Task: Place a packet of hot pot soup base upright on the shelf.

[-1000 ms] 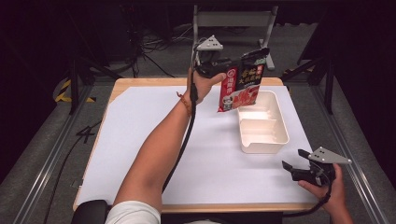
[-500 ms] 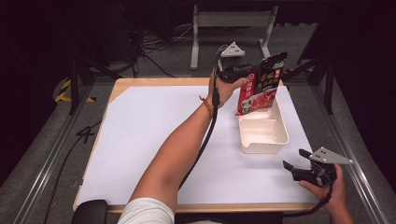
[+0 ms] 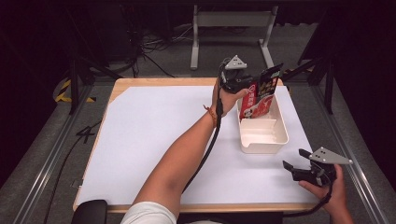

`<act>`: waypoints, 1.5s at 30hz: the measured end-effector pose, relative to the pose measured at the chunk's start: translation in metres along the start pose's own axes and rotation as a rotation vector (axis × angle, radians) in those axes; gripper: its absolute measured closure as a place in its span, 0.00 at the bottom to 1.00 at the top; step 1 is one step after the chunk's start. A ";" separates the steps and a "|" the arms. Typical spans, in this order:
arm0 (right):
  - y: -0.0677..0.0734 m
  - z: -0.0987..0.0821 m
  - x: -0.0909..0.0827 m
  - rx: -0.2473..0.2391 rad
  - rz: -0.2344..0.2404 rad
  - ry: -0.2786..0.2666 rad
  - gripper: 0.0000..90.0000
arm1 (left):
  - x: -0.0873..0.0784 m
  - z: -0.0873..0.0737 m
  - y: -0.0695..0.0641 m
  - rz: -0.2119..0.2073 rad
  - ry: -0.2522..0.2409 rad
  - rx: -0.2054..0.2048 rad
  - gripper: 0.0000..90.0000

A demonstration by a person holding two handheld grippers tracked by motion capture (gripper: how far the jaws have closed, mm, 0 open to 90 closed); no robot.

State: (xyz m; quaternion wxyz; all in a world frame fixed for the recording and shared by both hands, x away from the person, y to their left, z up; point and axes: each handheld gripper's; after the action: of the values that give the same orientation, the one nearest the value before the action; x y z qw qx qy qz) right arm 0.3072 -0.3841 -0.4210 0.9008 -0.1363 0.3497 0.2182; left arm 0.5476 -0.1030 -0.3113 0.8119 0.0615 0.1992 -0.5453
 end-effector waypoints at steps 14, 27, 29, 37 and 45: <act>0.002 0.001 0.001 -0.010 -0.006 0.010 0.24 | -0.005 -0.006 0.003 0.036 0.041 0.033 0.93; 0.002 0.001 0.002 -0.014 -0.007 0.015 0.24 | -0.011 -0.008 0.004 0.085 0.073 0.055 0.86; 0.003 0.001 0.003 -0.019 -0.005 0.016 0.24 | -0.012 -0.008 0.004 0.089 0.075 0.057 0.84; 0.005 0.001 0.003 -0.024 -0.004 0.022 0.24 | -0.021 -0.007 0.004 0.112 0.084 0.071 0.74; 0.007 0.002 0.004 -0.031 0.001 0.023 0.24 | -0.034 -0.007 0.003 0.142 0.103 0.114 0.68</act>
State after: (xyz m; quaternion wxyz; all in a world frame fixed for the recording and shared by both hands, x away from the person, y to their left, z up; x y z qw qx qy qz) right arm 0.3075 -0.3763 -0.4225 0.8944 -0.1528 0.3566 0.2224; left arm 0.5376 -0.0706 -0.3053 0.8323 0.1495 0.2047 -0.4930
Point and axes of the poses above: each handheld gripper's, and its own axes: x roughly forward along the jaws, z roughly out of its top, y roughly to its left, and after that the axes turned 11 degrees about y, right-handed
